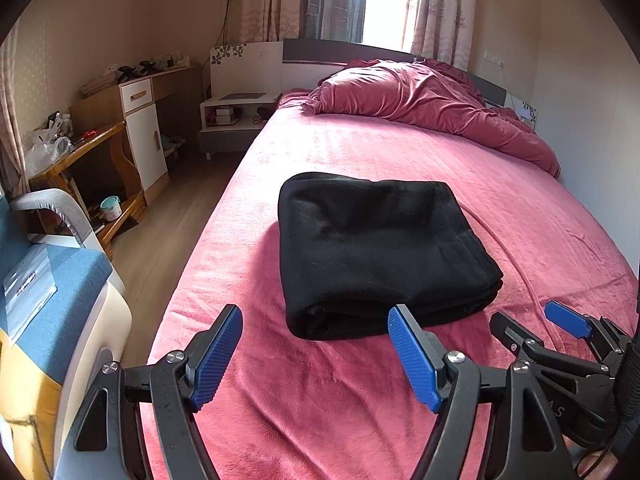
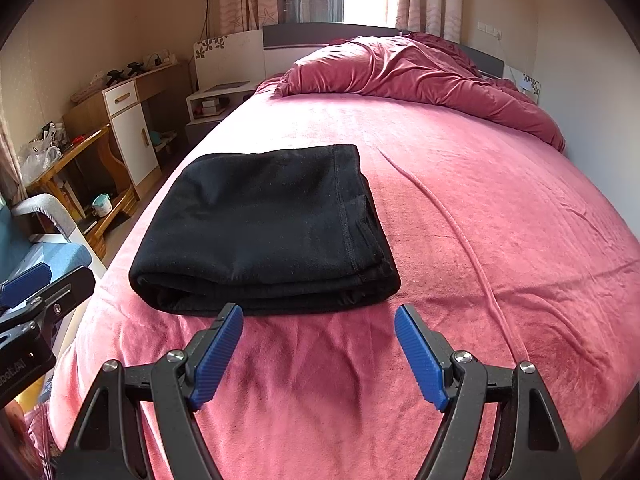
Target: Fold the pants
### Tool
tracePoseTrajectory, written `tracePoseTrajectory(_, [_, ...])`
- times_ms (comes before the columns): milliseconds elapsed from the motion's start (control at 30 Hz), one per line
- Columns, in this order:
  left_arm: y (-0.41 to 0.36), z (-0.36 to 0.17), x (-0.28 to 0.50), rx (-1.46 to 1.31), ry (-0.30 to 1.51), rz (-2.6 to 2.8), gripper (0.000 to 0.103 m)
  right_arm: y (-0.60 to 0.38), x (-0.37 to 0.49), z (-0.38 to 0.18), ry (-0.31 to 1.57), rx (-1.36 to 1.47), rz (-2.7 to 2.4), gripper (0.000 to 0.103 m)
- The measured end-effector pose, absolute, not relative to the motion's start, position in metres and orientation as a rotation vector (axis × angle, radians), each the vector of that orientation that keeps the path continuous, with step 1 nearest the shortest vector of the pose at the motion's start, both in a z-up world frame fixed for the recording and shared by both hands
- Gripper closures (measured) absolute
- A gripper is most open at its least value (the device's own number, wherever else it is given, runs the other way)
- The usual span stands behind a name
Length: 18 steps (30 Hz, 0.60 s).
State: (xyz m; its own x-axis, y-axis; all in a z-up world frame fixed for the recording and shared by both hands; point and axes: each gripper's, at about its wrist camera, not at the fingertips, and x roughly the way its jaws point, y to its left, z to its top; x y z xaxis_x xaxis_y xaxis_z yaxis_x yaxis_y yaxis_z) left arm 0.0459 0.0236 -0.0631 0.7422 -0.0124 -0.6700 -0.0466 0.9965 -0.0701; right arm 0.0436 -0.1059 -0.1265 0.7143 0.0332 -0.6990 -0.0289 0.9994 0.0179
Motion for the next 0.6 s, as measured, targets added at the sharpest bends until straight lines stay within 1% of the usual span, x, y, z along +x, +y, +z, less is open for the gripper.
tracePoseTrajectory(600, [0.0268, -0.0572, 0.0411, -0.091, 0.713, 0.034, 0.026, -0.1052, 0.0416, -0.1243, 0.767, -0.001, 0.033, 0.024])
